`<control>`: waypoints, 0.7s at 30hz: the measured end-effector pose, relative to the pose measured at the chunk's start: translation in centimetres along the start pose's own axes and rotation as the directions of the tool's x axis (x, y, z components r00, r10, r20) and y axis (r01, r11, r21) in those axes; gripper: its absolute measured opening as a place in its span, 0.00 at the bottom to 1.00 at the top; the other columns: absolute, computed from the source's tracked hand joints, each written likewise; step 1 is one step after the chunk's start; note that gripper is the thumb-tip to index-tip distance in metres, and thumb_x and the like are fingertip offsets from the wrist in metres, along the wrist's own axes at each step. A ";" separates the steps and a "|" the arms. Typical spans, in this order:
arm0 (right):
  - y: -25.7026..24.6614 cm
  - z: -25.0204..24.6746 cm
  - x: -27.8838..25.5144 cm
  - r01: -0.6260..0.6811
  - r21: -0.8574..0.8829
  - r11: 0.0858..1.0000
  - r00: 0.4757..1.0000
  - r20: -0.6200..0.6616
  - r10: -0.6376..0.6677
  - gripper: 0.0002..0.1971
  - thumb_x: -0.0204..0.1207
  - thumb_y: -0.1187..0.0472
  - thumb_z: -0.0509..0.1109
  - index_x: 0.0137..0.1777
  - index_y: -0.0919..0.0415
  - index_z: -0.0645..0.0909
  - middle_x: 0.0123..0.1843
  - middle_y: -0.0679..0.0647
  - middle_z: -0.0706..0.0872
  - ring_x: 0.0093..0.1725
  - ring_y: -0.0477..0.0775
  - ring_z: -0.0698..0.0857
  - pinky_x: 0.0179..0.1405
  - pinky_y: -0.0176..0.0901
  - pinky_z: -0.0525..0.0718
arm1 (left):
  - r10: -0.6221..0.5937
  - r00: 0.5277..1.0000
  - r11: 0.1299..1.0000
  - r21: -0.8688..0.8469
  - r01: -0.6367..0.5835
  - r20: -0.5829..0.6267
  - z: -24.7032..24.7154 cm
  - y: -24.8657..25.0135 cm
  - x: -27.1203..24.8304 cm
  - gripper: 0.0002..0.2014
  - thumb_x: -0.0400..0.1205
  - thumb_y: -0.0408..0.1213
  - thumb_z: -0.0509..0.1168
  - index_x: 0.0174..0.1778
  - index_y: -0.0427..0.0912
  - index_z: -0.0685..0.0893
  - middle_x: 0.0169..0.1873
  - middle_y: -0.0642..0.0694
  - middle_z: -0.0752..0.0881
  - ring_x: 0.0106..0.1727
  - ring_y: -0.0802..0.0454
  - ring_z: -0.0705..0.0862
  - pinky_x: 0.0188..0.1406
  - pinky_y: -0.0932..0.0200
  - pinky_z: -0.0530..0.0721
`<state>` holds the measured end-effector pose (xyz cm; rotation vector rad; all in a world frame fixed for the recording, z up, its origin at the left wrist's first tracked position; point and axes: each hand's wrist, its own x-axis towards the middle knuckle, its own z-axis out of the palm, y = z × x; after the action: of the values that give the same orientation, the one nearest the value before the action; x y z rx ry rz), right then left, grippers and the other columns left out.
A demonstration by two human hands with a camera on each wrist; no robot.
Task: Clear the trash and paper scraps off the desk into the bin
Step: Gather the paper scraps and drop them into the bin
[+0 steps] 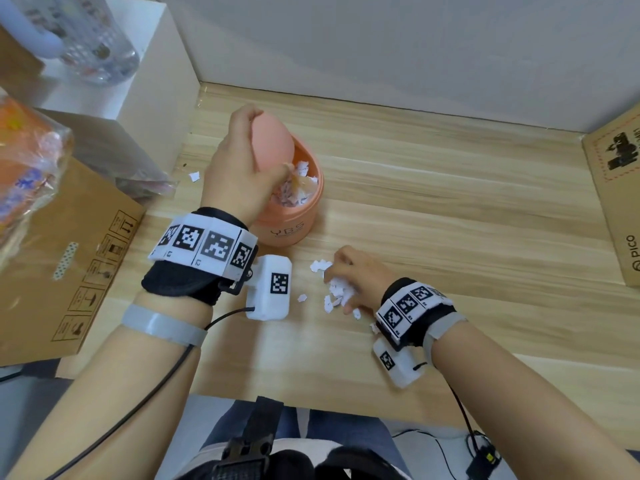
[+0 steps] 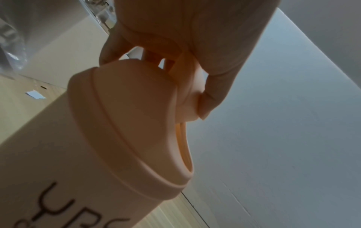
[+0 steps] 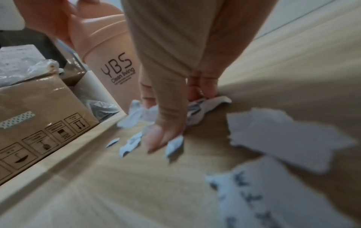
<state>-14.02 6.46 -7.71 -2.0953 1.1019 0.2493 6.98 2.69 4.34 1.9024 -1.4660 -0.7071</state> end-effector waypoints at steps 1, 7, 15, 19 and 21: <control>0.0 0.0 0.0 -0.002 0.039 0.999 0.999 -0.033 0.003 0.20 0.59 0.68 0.78 0.53 0.59 0.83 0.60 0.58 0.75 0.49 0.51 0.71 0.46 0.41 0.73 | 0.002 1.000 1.000 -0.005 -0.002 -0.001 0.0 0.0 0.0 0.33 0.73 0.37 0.69 0.73 0.47 0.63 0.63 0.40 0.79 0.59 0.38 0.78 0.46 0.58 0.69; 0.2 -0.1 0.6 -0.068 0.065 0.996 0.990 -0.116 0.075 0.17 0.63 0.81 0.58 0.41 0.67 0.85 0.50 0.62 0.83 0.47 0.61 0.82 0.39 0.36 0.67 | 0.010 1.000 1.000 -0.028 -0.010 0.014 0.0 -0.2 0.2 0.34 0.73 0.36 0.69 0.73 0.47 0.63 0.65 0.41 0.78 0.61 0.38 0.77 0.50 0.56 0.72; -3.3 -6.7 0.9 -0.076 0.663 0.745 0.857 -0.338 0.388 0.19 0.64 0.79 0.70 0.24 0.53 0.81 0.31 0.51 0.83 0.25 0.46 0.78 0.21 0.34 0.79 | 0.016 0.999 1.000 -0.007 -0.016 0.048 -0.3 -0.2 0.4 0.35 0.72 0.36 0.70 0.74 0.48 0.62 0.67 0.40 0.77 0.65 0.37 0.76 0.50 0.57 0.69; -6.9 -12.2 2.7 0.071 0.587 0.806 0.800 -0.517 0.306 0.12 0.62 0.69 0.78 0.29 0.51 0.82 0.32 0.51 0.84 0.31 0.46 0.81 0.33 0.39 0.81 | 0.036 0.997 0.999 -0.011 -0.036 0.064 -0.4 -0.3 0.5 0.36 0.72 0.37 0.70 0.74 0.47 0.61 0.67 0.39 0.76 0.65 0.36 0.75 0.51 0.54 0.71; -8.6 -13.5 3.7 0.015 0.491 0.871 0.824 -0.499 0.268 0.04 0.64 0.68 0.75 0.36 0.59 0.86 0.36 0.56 0.86 0.38 0.52 0.82 0.41 0.47 0.83 | 0.033 0.996 0.999 -0.020 -0.032 0.084 -0.5 -0.4 0.6 0.36 0.72 0.39 0.71 0.74 0.47 0.61 0.67 0.39 0.76 0.66 0.37 0.75 0.55 0.51 0.73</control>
<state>-7.29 -2.19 4.56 -1.6657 1.4682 -0.5684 7.69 2.20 4.34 1.8509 -1.5332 -0.7914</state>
